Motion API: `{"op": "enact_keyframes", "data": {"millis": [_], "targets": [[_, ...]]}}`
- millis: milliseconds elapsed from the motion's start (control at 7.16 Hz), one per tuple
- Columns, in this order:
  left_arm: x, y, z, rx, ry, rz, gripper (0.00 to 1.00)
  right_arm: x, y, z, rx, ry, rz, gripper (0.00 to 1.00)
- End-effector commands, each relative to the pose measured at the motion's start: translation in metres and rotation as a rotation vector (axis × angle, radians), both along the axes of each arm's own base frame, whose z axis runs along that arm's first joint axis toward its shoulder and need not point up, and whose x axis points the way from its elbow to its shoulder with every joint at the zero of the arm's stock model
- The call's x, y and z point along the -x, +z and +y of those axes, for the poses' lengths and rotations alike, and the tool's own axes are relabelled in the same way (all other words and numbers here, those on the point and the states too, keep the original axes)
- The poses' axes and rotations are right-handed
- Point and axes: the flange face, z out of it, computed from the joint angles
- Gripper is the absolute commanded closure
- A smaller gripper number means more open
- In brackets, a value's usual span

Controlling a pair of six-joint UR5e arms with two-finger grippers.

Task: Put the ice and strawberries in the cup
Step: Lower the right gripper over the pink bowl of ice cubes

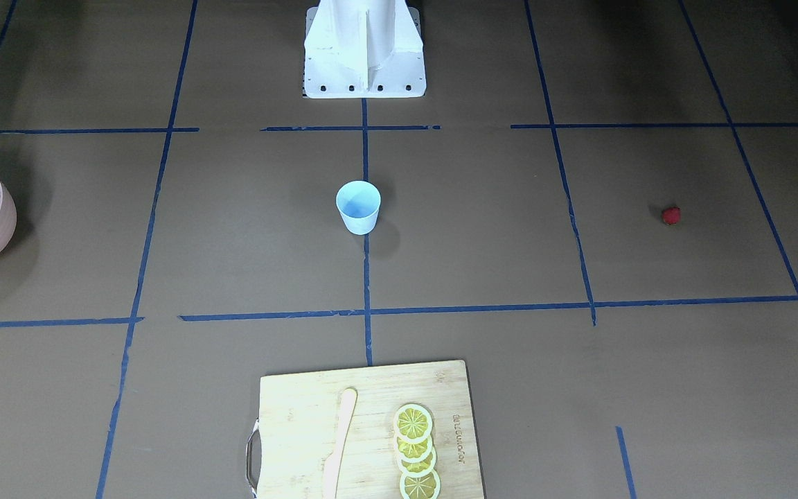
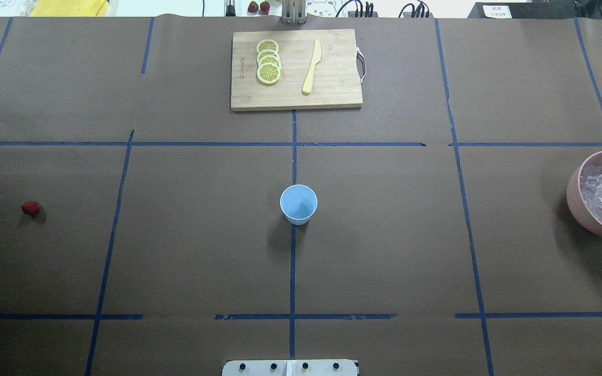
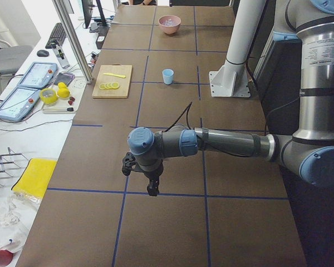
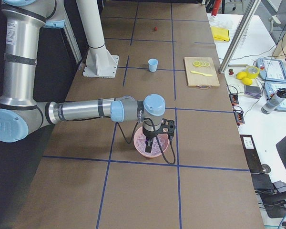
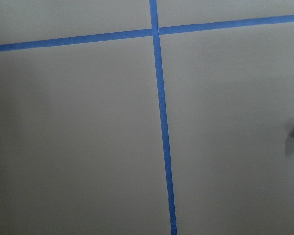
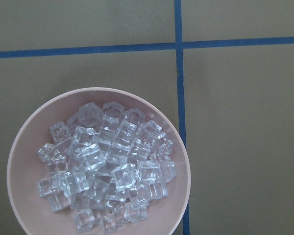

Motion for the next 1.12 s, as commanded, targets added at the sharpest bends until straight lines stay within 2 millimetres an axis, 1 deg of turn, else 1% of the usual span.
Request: {"op": "enact_keyframes", "data": {"millis": [0, 279, 698, 838, 978], "targets": [[0.000, 0.001, 0.001, 0.001, 0.002, 0.000, 0.00, 0.001, 0.001, 0.001, -0.048, 0.000, -0.006, 0.00], [0.000, 0.001, 0.001, 0.001, 0.002, -0.001, 0.00, 0.018, -0.001, 0.000, -0.084, -0.042, -0.008, 0.00], [0.000, 0.002, 0.001, 0.004, 0.001, -0.003, 0.00, 0.017, 0.002, 0.004, -0.072, -0.041, -0.010, 0.00], [0.001, 0.002, 0.004, 0.005, -0.002, -0.003, 0.00, 0.017, 0.003, 0.003, -0.073, -0.040, -0.009, 0.00], [0.002, 0.004, 0.012, 0.008, 0.000, -0.001, 0.00, 0.018, 0.002, 0.003, -0.073, -0.040, -0.011, 0.00]]}}
